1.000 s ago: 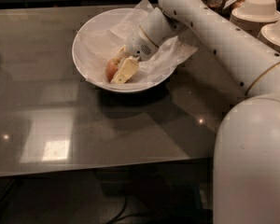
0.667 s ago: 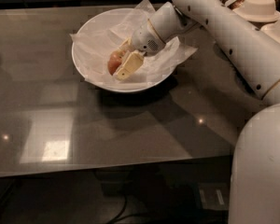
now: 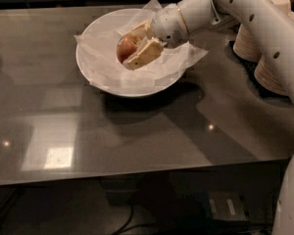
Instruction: Pick apple from white bowl
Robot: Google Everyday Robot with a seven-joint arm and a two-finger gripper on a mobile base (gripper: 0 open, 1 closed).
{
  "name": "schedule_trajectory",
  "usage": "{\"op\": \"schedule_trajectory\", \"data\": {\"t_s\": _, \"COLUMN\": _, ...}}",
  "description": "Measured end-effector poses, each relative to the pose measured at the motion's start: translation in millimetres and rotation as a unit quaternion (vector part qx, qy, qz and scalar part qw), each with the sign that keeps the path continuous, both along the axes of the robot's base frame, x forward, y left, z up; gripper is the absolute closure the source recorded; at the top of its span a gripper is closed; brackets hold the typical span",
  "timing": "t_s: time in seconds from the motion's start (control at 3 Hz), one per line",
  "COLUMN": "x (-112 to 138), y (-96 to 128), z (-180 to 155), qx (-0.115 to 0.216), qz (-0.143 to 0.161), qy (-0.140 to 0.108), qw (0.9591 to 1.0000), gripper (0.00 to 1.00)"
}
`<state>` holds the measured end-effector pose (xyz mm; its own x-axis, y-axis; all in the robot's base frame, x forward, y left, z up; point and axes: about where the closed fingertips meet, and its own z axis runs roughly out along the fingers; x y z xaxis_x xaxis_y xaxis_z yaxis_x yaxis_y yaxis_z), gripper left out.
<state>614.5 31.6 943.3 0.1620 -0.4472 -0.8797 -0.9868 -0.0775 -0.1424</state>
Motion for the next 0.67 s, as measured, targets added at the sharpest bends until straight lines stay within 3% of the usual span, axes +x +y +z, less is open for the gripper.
{"op": "schedule_trajectory", "data": {"t_s": 0.33, "x": -10.3, "y": -23.6, "z": 29.4, "qx": 0.030, "qz": -0.008, "qy": -0.021, "qw": 0.9993, "gripper": 1.00}}
{"op": "schedule_trajectory", "data": {"t_s": 0.67, "x": -10.5, "y": -25.0, "z": 29.5, "qx": 0.030, "qz": -0.010, "qy": -0.020, "qw": 0.9993, "gripper": 1.00}}
